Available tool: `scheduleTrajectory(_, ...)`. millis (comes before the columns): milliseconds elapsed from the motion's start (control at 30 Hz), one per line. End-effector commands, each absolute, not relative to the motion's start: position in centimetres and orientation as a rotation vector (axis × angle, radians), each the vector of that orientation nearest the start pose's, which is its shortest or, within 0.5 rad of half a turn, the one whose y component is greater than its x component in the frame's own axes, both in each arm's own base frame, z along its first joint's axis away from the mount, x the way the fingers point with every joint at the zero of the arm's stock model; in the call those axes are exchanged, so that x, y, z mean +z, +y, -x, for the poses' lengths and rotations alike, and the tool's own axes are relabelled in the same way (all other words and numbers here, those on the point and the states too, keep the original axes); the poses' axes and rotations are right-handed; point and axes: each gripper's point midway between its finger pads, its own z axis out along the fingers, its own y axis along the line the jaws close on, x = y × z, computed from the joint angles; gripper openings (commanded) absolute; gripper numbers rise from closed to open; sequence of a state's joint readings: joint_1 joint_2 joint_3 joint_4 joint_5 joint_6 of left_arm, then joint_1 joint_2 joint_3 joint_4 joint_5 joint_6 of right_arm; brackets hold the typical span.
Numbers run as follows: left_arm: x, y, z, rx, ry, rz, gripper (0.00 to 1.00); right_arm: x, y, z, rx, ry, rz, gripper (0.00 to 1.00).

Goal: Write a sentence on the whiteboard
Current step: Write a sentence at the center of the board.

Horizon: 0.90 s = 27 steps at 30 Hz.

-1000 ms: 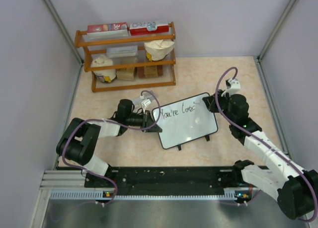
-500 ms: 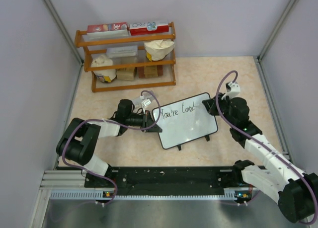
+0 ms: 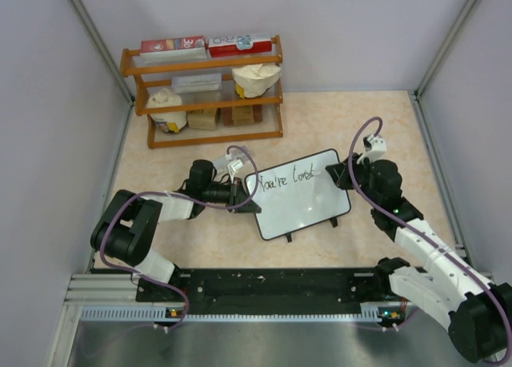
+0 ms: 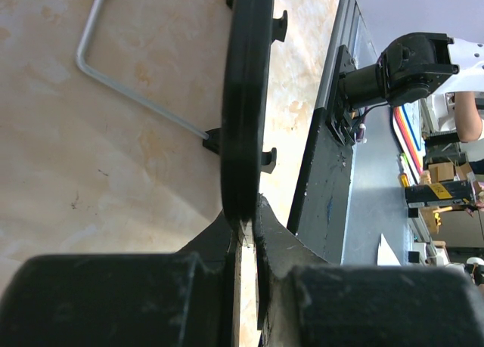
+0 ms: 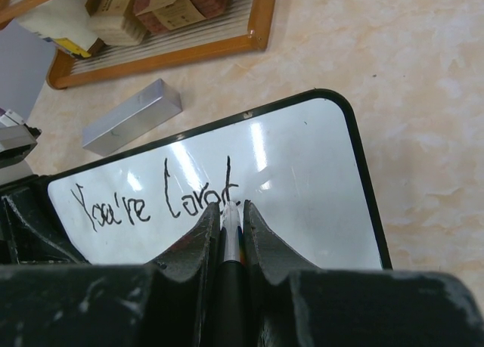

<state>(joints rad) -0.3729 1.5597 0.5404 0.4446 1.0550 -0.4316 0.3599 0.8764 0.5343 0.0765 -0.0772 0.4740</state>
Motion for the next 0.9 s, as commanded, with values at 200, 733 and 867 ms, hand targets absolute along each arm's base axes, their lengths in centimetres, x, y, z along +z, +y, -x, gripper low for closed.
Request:
scheduleTrajectory(200, 8.7, -25.8, -21.3, -1.567, 2.108, -0.662, 0.0, 17.3, 13.5, -29.2, 0.595, 1.936, -0.068, 0.0)
scheduleTrajectory(733, 8.7, -25.8, -21.4, -1.566, 2.109, -0.661, 0.0, 23.1, 13.4, -29.2, 0.646, 1.769, -0.09, 0.0)
scheduleTrajectory(867, 8.7, -25.8, -21.4, -1.564, 2.108, -0.66, 0.0, 23.4, 12.7, -29.1, 0.611, 1.757, -0.101, 0.0)
